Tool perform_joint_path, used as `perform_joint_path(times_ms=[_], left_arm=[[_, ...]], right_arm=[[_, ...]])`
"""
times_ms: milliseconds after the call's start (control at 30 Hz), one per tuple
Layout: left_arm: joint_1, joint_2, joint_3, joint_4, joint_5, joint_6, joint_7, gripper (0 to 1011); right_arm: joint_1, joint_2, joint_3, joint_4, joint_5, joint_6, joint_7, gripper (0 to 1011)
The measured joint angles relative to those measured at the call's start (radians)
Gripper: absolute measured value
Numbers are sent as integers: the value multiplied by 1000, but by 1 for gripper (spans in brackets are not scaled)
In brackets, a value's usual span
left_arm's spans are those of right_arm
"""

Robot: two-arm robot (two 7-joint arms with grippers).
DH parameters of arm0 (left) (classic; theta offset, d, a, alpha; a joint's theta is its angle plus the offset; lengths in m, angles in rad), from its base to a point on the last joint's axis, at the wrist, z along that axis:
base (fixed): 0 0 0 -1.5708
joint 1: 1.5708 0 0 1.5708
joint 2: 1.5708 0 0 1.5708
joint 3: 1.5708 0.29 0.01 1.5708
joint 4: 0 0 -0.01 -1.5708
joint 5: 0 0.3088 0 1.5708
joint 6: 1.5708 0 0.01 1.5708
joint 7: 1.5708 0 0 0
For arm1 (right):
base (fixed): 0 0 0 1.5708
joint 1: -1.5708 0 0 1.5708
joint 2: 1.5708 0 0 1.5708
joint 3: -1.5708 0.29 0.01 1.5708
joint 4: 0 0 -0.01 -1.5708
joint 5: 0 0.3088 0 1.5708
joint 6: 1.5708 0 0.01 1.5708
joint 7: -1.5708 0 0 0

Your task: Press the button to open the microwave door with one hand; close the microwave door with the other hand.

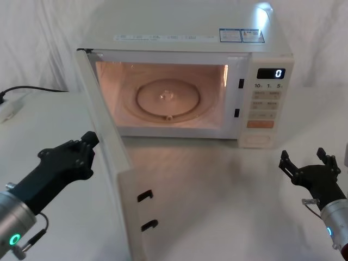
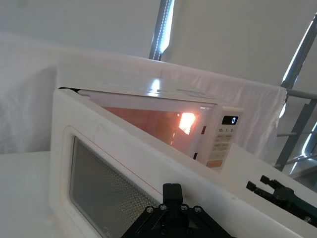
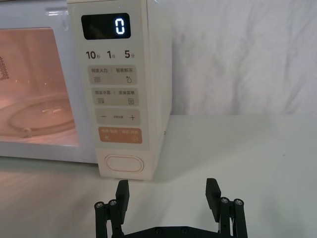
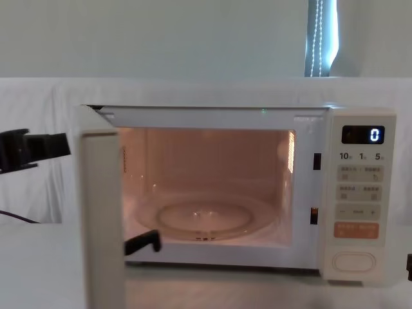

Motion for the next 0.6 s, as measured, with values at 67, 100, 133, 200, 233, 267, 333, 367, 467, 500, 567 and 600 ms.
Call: perform_joint_path(times_ms=[67, 100, 133, 200, 233, 267, 333, 367, 467, 500, 567, 600], left_arm=[[-18, -1, 17, 10, 0, -1, 7, 0], [-25, -2, 24, 13, 0, -1, 9, 0], [-38, -3, 36, 21, 1, -1, 14, 0], [-59, -5, 55, 31, 1, -2, 20, 0], [-59, -5, 55, 31, 1, -2, 20, 0], [-74, -6, 68, 39, 3, -2, 24, 0], [-95, -9, 87, 51, 4, -2, 30, 0], [-103, -10, 93, 55, 4, -2, 33, 0], [-136, -15, 118, 73, 5, -2, 39, 0], [-143, -16, 123, 77, 5, -2, 41, 0], [-165, -21, 143, 93, 6, -2, 47, 0], [-173, -22, 149, 99, 7, -2, 49, 0]], right_arm=[[0, 0, 0, 0, 0, 0, 0, 1002], [0, 0, 0, 0, 0, 0, 0, 1002], [0, 0, 0, 0, 0, 0, 0, 1002], [0, 0, 0, 0, 0, 0, 0, 1002], [0, 0, 0, 0, 0, 0, 0, 1002], [0, 0, 0, 0, 0, 0, 0, 1002], [0, 0, 0, 0, 0, 0, 0, 1002], [0, 0, 0, 0, 0, 0, 0, 1002], [0, 0, 0, 0, 0, 0, 0, 1002], [0, 0, 0, 0, 0, 0, 0, 1002], [0, 0, 0, 0, 0, 0, 0, 1002], [0, 0, 0, 0, 0, 0, 0, 1002]])
